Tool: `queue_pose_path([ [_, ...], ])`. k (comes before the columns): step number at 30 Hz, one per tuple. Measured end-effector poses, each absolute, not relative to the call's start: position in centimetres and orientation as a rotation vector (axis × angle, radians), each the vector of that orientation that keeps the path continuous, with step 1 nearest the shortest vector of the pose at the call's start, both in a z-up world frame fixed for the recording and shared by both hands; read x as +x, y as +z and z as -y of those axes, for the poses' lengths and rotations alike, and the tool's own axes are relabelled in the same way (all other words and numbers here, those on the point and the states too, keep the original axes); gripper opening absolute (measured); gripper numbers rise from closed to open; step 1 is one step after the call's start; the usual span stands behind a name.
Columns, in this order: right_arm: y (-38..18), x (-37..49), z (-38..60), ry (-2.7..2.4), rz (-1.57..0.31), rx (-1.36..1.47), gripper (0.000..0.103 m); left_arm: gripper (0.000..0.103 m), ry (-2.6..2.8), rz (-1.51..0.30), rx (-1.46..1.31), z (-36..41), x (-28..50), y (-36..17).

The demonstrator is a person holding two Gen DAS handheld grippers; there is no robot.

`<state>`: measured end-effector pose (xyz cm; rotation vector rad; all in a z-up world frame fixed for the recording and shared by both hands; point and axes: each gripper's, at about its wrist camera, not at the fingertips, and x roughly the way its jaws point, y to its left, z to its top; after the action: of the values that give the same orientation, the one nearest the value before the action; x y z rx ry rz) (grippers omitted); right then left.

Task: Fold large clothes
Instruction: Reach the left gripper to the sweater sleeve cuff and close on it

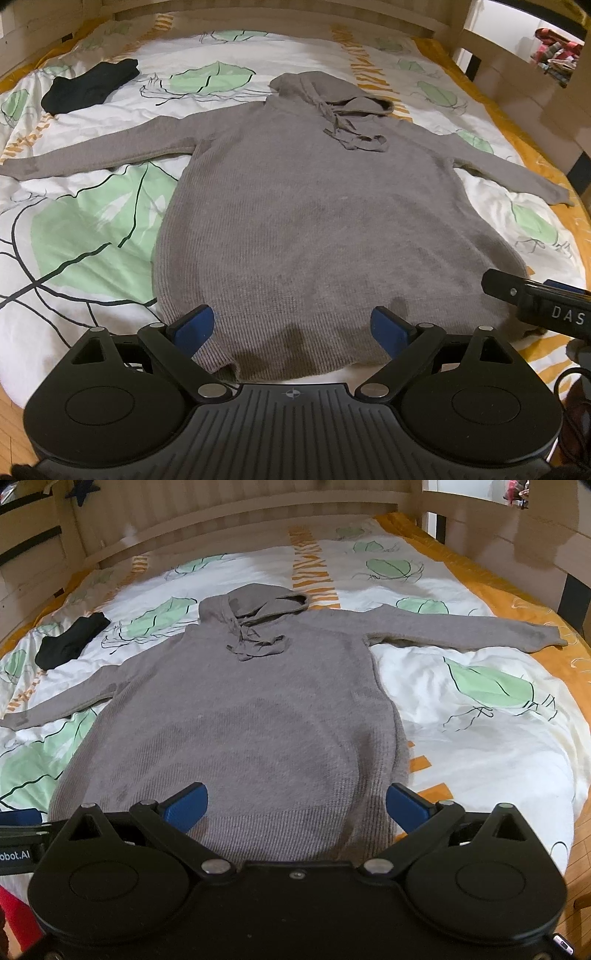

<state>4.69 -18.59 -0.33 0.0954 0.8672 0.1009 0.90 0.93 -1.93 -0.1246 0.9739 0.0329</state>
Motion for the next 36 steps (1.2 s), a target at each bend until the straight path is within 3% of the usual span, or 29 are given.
queue_pose_path([
  [16,-0.3,9.2,17.7,0.229,-0.894,0.15,0.102,0.092,0.043,-0.948,-0.237,-4.7,4.4,-2.7],
  [29,0.0,17.2,15.7,0.332,-0.741,0.204,0.102,0.092,0.086,-0.73,-0.359,-15.9,11.2,-2.2],
  [36,-2.0,20.5,14.1,0.373,-0.765,0.245,0.103,0.093,0.247,-0.697,-0.351,-24.6,14.4,-2.8],
])
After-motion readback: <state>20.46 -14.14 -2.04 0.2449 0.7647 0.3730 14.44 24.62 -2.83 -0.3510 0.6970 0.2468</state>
